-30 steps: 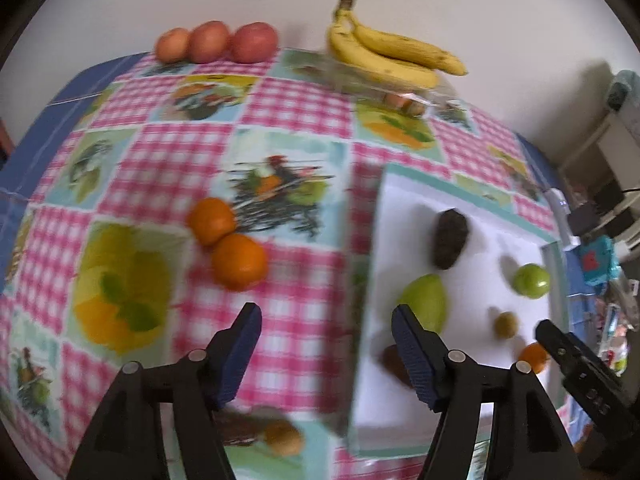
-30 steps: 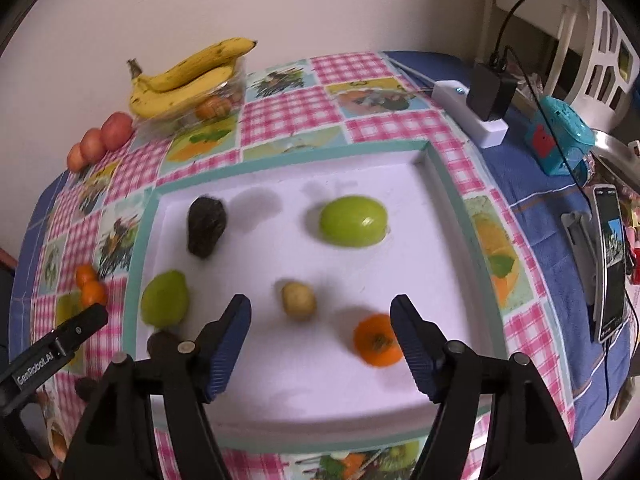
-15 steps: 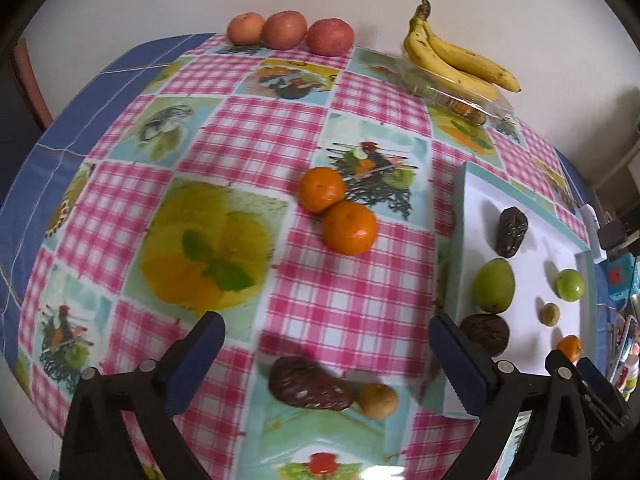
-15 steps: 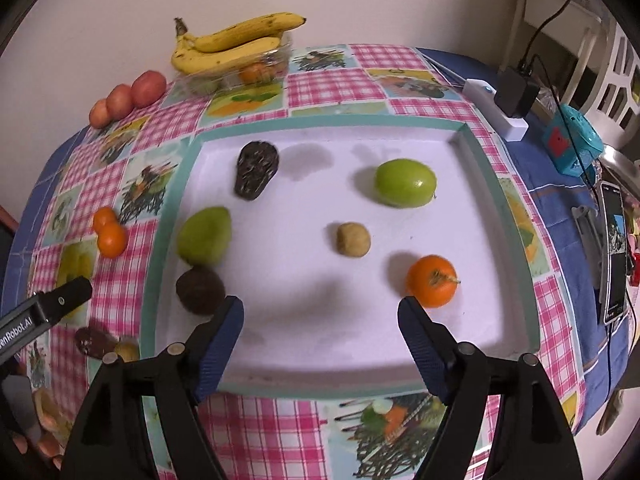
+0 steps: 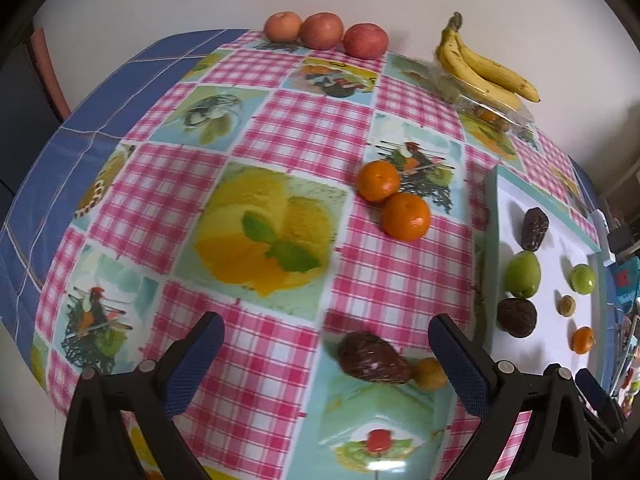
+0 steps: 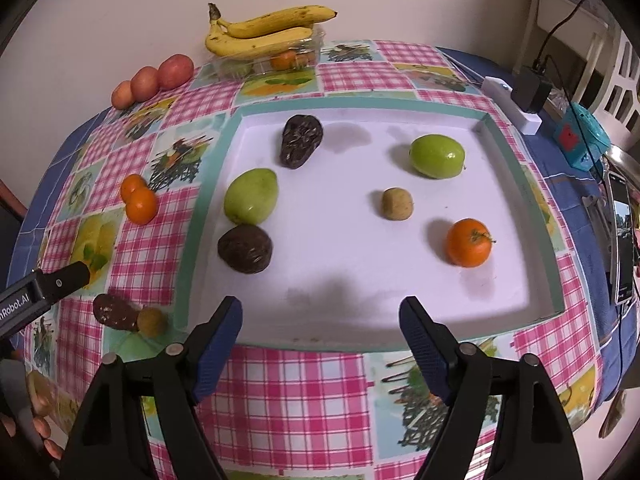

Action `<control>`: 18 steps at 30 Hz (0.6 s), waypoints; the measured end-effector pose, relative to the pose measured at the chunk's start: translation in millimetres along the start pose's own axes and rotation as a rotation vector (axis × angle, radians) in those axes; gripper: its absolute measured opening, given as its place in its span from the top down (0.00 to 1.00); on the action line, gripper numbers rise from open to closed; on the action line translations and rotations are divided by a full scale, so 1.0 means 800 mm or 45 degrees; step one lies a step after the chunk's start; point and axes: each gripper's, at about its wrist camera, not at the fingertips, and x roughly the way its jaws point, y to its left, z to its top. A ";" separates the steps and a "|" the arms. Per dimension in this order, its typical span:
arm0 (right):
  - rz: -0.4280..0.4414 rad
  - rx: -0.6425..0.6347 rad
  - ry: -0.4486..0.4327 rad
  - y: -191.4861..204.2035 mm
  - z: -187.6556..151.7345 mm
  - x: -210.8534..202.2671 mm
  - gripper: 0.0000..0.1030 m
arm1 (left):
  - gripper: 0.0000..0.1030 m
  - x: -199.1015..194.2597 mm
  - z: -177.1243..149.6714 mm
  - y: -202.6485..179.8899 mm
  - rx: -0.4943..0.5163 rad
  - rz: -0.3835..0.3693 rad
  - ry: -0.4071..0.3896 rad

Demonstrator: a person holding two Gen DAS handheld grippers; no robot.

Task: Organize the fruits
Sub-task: 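Withdraw both tools from the tray toward the remaining kiwi and date on the cloth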

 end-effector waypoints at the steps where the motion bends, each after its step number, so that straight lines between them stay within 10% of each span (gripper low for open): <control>1: 0.002 0.003 0.000 0.001 -0.001 0.000 0.09 | 0.00 -0.001 0.000 0.003 -0.004 0.002 -0.003; 18: 0.102 -0.100 -0.057 0.071 0.001 0.003 0.09 | 0.00 -0.017 0.023 0.061 -0.084 0.014 -0.129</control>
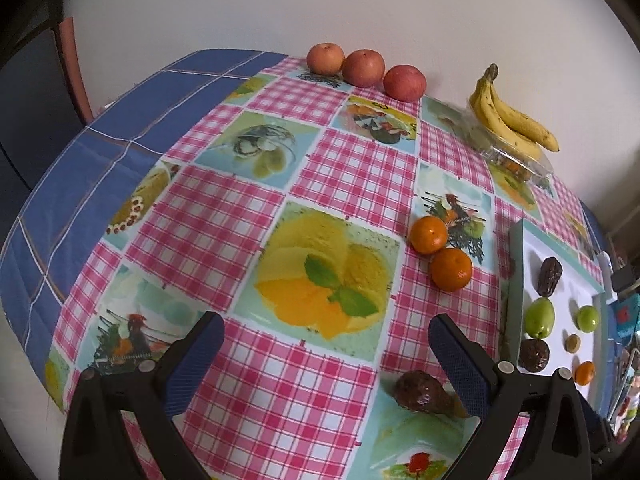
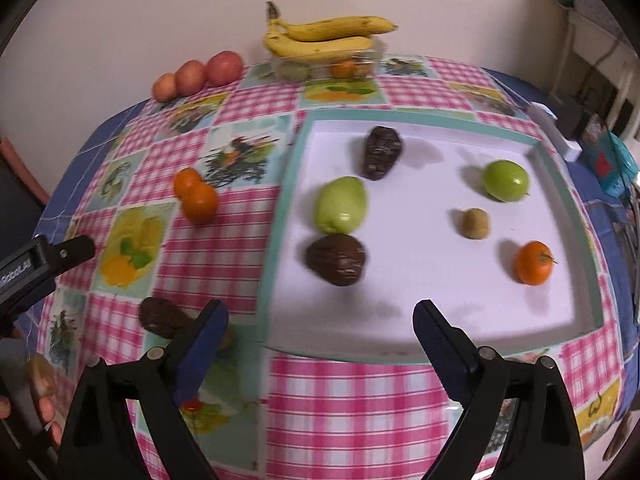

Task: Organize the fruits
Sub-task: 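Withdraw both tools from the tray toward the remaining kiwi and date on the cloth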

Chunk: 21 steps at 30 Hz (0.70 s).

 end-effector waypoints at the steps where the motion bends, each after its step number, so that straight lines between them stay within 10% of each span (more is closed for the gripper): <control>1: 0.002 -0.009 -0.003 0.004 0.001 0.000 0.09 | 0.00 -0.001 0.000 0.002 -0.004 0.002 -0.002; 12: 0.117 -0.039 -0.051 0.037 0.006 -0.007 0.11 | 0.00 -0.004 0.014 0.041 -0.138 -0.052 -0.028; 21: 0.205 -0.069 0.038 0.049 -0.002 0.003 0.54 | 0.00 0.006 0.008 0.028 -0.090 -0.093 0.074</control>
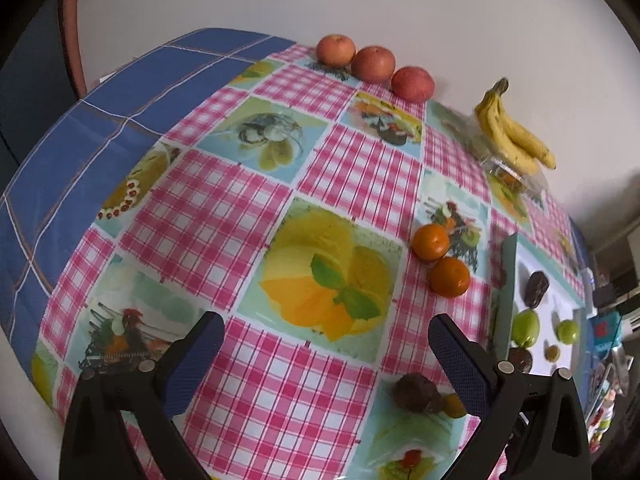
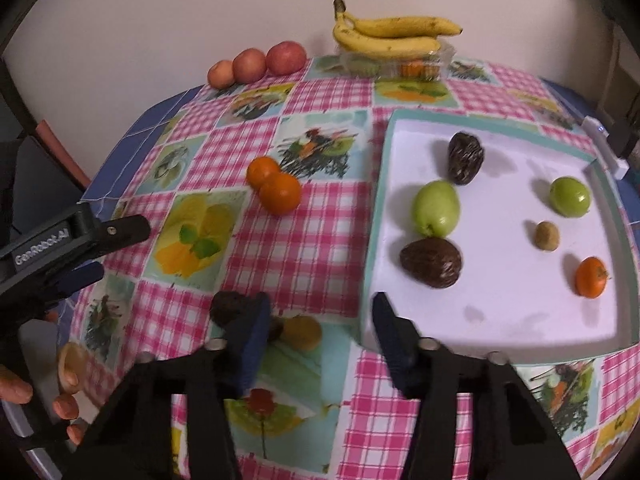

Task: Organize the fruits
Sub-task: 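Withdraw both tools from the tray toward the remaining kiwi and date on the cloth, then close the right tool on a small brown kiwi while the left tool closes on a dark date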

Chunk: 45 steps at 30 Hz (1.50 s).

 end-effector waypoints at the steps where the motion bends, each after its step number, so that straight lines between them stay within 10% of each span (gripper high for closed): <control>1: 0.005 -0.002 0.006 0.000 -0.001 0.001 0.56 | 0.00 0.002 -0.001 0.001 0.001 0.015 0.006; 25: 0.025 -0.037 0.186 0.014 -0.015 0.049 0.74 | 0.00 0.032 -0.006 0.011 -0.098 0.022 0.118; 45: -0.010 0.021 0.017 -0.040 0.002 -0.015 0.74 | 0.09 0.040 -0.020 -0.036 -0.052 -0.152 0.212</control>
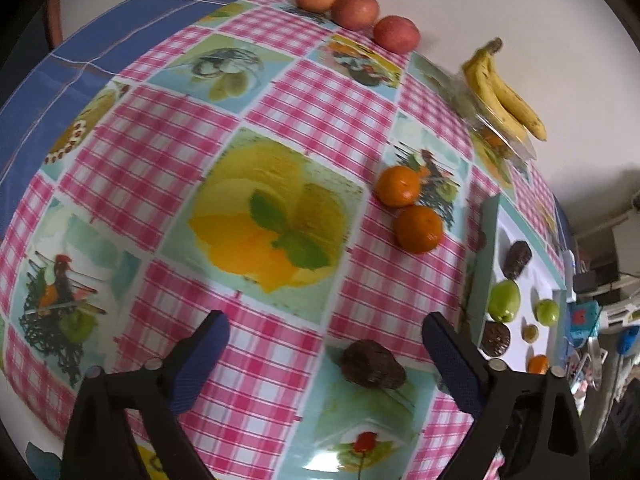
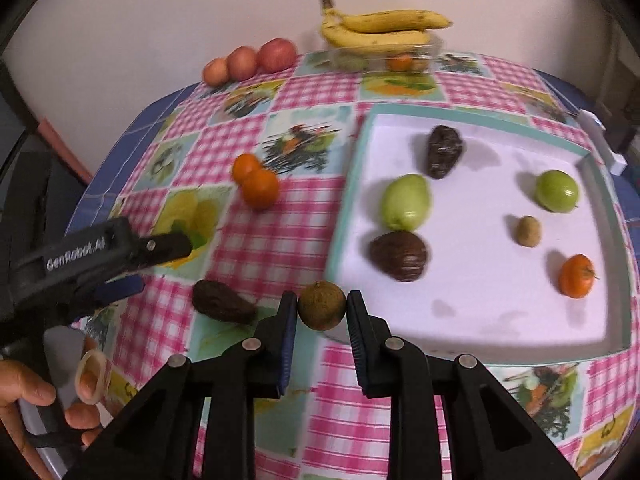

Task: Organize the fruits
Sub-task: 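Close the right tool on a small brown kiwi while the left tool closes on a dark date, then carry the kiwi with the right tool over the tray while the left tool carries the date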

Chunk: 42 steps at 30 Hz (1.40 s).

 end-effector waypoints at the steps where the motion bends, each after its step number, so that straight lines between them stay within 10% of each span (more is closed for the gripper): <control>1: -0.006 0.010 -0.002 -0.003 0.000 -0.001 0.74 | 0.13 0.002 -0.001 -0.003 0.002 -0.012 0.011; 12: -0.074 0.106 -0.033 -0.049 -0.002 -0.018 0.74 | 0.34 0.024 -0.021 -0.039 0.136 -0.006 0.112; 36: -0.100 0.145 -0.010 -0.063 -0.002 -0.013 0.74 | 0.34 0.055 -0.037 -0.075 0.349 0.164 0.118; 42: -0.111 0.176 -0.006 -0.071 -0.003 -0.014 0.74 | 0.54 0.053 -0.036 -0.073 0.338 0.125 0.125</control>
